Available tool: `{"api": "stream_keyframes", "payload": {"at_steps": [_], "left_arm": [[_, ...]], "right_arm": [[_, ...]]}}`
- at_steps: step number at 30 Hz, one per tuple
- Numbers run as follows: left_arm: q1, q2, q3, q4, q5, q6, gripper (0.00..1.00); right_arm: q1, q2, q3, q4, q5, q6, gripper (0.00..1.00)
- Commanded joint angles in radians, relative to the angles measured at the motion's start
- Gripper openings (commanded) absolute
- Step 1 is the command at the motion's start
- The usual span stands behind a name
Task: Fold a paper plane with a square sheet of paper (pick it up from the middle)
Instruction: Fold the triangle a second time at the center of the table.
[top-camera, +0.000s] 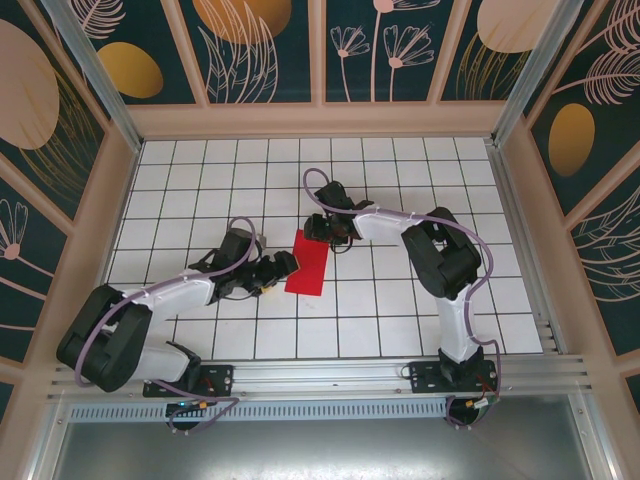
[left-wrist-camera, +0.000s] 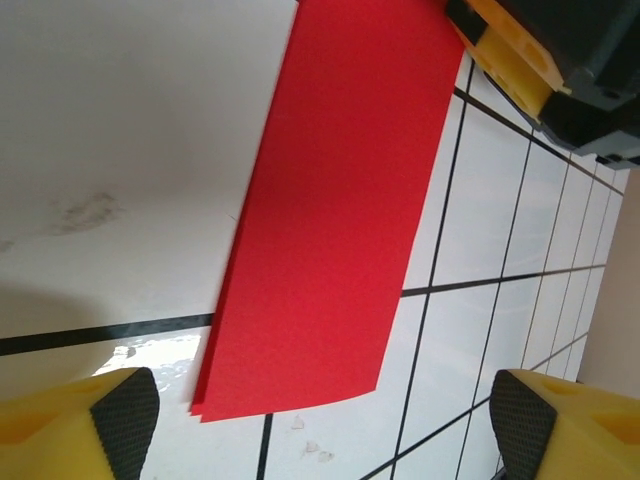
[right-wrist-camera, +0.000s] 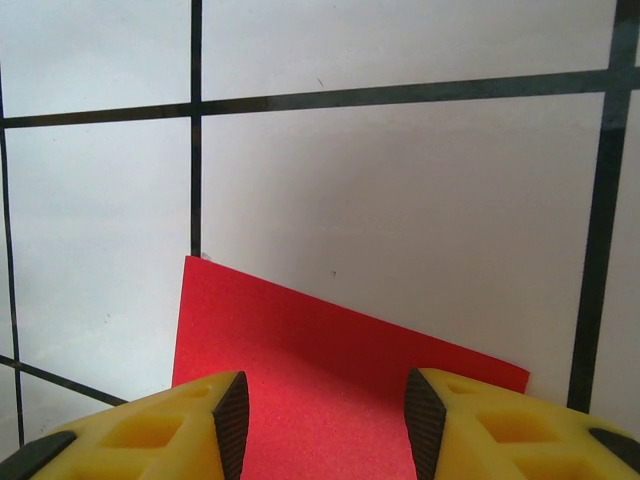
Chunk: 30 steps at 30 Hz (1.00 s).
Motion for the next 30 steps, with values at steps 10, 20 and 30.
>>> {"api": "stream_keyframes", "payload": {"at_steps": [10,20,30], "left_arm": [[-0.069,0.073,0.038,0.011,-0.003,-0.018,0.83],[-0.075,0.076,0.034,0.056,0.024,-0.032,0.81],[-0.075,0.070,0.031,0.124,0.058,-0.054,0.76]], "right_arm": [[-0.007,0.033,-0.030,0.019,-0.026,-0.017,0.47],[-0.008,0.031,-0.044,0.025,-0.032,-0.011,0.47],[-0.007,0.024,-0.053,0.031,-0.041,-0.009,0.46]]}}
